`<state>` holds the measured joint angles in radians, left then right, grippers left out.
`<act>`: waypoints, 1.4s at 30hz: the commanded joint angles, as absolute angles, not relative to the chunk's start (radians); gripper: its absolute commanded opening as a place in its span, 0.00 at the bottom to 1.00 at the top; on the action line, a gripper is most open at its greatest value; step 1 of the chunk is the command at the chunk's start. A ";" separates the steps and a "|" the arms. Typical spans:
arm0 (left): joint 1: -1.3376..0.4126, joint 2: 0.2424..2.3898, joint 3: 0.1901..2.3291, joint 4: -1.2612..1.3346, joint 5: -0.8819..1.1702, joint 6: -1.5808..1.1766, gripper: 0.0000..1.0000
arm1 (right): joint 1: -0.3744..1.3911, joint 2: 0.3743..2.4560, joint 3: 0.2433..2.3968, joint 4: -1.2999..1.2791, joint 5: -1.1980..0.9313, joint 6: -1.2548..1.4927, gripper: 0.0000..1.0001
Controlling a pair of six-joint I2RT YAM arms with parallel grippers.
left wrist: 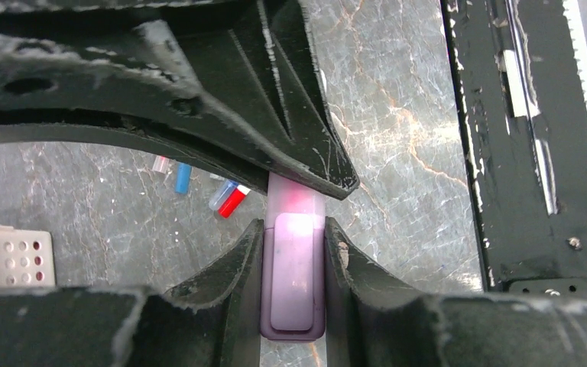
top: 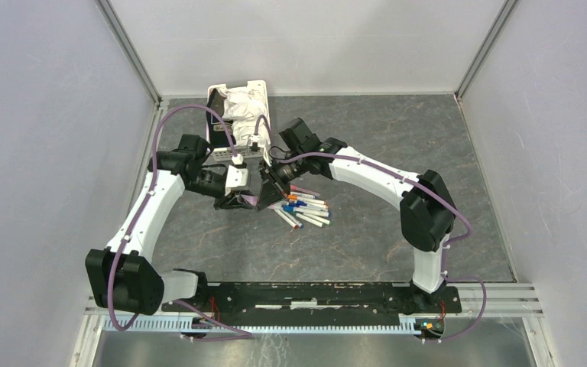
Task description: Open the pen caps
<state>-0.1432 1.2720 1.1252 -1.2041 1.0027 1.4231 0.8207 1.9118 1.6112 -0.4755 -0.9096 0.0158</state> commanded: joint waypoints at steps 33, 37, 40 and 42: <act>-0.009 1.365 1.116 -1.223 0.968 1.712 0.02 | 0.605 1.592 1.241 -0.524 -0.586 -0.041 0.00; -0.009 1.385 1.020 -1.024 0.985 1.552 0.02 | 0.508 1.569 1.161 -0.436 -0.299 0.078 0.00; -0.009 1.422 0.949 -0.853 0.973 1.438 0.02 | 0.441 1.577 1.099 -0.408 -0.077 0.128 0.00; -0.009 1.451 0.923 -0.730 0.943 1.352 0.07 | 0.413 1.568 1.048 -0.368 0.022 0.142 0.00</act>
<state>-0.0078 1.4059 0.9695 -1.0096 0.9348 1.5486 0.4660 1.5959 1.1267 -0.4324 -0.2966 0.0631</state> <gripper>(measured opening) 0.343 0.248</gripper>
